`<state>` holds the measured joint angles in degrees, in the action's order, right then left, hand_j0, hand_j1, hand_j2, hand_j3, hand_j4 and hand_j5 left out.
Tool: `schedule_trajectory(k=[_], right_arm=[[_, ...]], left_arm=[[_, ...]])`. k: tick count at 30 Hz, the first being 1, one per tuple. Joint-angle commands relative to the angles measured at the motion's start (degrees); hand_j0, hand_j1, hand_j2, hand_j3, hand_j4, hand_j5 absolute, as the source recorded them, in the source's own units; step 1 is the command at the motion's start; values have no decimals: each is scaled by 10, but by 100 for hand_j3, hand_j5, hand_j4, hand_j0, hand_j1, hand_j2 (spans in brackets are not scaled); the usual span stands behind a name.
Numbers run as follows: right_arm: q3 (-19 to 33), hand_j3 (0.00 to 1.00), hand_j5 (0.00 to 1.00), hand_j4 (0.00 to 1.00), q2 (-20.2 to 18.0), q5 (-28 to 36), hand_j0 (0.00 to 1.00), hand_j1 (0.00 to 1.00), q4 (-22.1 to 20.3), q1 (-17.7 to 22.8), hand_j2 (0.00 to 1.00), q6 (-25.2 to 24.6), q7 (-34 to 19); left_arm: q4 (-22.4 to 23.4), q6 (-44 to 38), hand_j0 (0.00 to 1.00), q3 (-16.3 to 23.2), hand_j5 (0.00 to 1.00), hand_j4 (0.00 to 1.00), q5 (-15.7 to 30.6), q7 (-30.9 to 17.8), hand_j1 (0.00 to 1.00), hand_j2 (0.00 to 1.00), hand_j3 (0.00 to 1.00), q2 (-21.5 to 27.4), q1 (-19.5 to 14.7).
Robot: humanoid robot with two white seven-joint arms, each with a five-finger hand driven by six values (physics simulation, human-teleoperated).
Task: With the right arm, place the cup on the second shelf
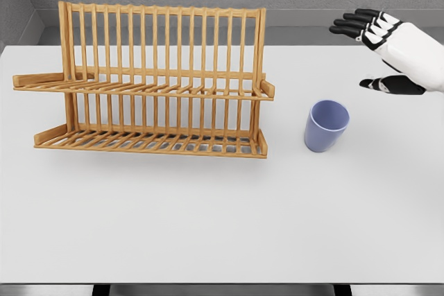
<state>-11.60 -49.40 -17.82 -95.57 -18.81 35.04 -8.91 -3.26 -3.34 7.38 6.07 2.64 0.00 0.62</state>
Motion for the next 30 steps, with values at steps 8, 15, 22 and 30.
schedule_trajectory(k=[8, 15, 22, 30], right_arm=[[4, 100, 100, 100, -130, 37, 100, 100, -15, 25, 100, 0, -181], [-169, 100, 100, 100, -68, 36, 100, 100, 3, -165, 100, 0, -261], [-214, 100, 100, 100, -60, 30, 100, 100, 28, -194, 100, 0, -261], [-244, 100, 100, 100, -47, 6, 100, 100, 49, -216, 100, 0, -261]], left_arm=[[0, 0, 100, 0, 100, 100, 0, 0, 100, 100, 100, 0, 0], [0, 0, 100, 0, 100, 100, 0, 0, 100, 100, 100, 0, 0], [0, 0, 100, 0, 100, 100, 0, 0, 100, 100, 100, 0, 0], [0, 0, 100, 0, 100, 100, 0, 0, 100, 100, 100, 0, 0]])
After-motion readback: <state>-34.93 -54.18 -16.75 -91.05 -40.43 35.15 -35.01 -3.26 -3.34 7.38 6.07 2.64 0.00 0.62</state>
